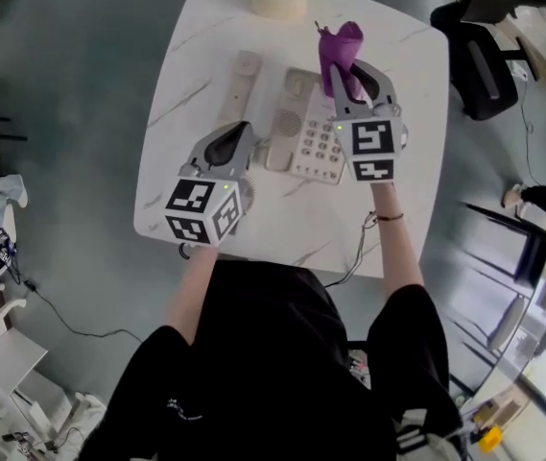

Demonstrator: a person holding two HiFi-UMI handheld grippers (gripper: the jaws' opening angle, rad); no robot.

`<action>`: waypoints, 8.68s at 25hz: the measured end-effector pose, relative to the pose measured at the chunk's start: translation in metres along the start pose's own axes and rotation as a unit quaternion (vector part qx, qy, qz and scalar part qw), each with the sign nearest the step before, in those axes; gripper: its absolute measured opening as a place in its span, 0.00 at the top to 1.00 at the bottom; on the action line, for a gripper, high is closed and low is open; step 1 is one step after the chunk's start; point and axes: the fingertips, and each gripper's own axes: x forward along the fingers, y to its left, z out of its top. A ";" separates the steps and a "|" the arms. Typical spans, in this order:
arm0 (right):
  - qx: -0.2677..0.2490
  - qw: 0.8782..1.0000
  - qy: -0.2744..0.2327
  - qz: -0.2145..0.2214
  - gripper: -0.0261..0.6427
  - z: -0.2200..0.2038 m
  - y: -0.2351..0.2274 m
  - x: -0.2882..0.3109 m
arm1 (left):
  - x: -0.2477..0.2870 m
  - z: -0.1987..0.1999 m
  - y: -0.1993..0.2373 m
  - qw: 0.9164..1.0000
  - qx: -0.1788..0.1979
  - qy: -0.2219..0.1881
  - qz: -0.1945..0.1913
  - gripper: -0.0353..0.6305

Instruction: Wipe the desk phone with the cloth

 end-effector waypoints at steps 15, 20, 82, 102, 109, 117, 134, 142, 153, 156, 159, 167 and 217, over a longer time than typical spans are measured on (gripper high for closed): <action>-0.153 0.984 0.057 0.078 0.90 -0.031 0.049 0.030 | -0.002 -0.010 0.009 1.000 -0.014 0.006 0.010 0.95; -0.164 0.978 0.076 0.102 0.90 -0.042 0.062 0.031 | -0.003 -0.010 0.011 1.000 -0.017 0.006 0.014 0.95; -0.132 0.969 0.135 0.161 0.91 -0.067 0.133 -0.026 | -0.041 -0.003 -0.005 1.000 -0.017 -0.010 0.001 0.95; -0.119 0.957 0.159 0.212 0.91 -0.080 0.170 -0.057 | -0.052 -0.005 -0.001 1.000 -0.021 -0.007 -0.003 0.95; -0.113 0.952 0.168 0.232 0.91 -0.087 0.183 -0.068 | -0.055 -0.007 -0.001 1.000 -0.026 -0.010 -0.001 0.95; -0.106 0.946 0.177 0.249 0.91 -0.093 0.195 -0.079 | -0.056 -0.006 -0.003 1.000 -0.024 -0.011 -0.004 0.95; -0.059 0.935 0.192 0.294 0.91 -0.097 0.206 -0.093 | -0.053 -0.003 -0.004 1.000 -0.019 -0.010 -0.003 0.95; -0.001 0.923 0.193 0.332 0.91 -0.093 0.207 -0.105 | -0.050 0.000 -0.004 1.000 -0.010 -0.013 0.001 0.95; 0.171 0.932 0.099 0.305 0.91 -0.053 0.162 -0.108 | -0.041 0.007 -0.013 1.000 -0.006 -0.015 -0.004 0.95; 0.223 0.929 0.065 0.289 0.91 -0.043 0.143 -0.108 | -0.038 0.014 -0.019 1.000 -0.002 -0.021 -0.009 0.95; 0.264 0.925 0.040 0.270 0.91 -0.037 0.124 -0.108 | -0.034 0.019 -0.025 1.000 0.002 -0.024 -0.015 0.95; 0.314 0.930 -0.019 0.191 0.91 -0.025 0.067 -0.106 | -0.020 0.024 -0.039 0.999 0.007 -0.026 -0.027 0.95; -0.019 0.990 0.087 0.105 0.91 -0.075 0.013 -0.011 | 0.050 0.008 -0.040 1.000 -0.022 0.013 -0.007 0.95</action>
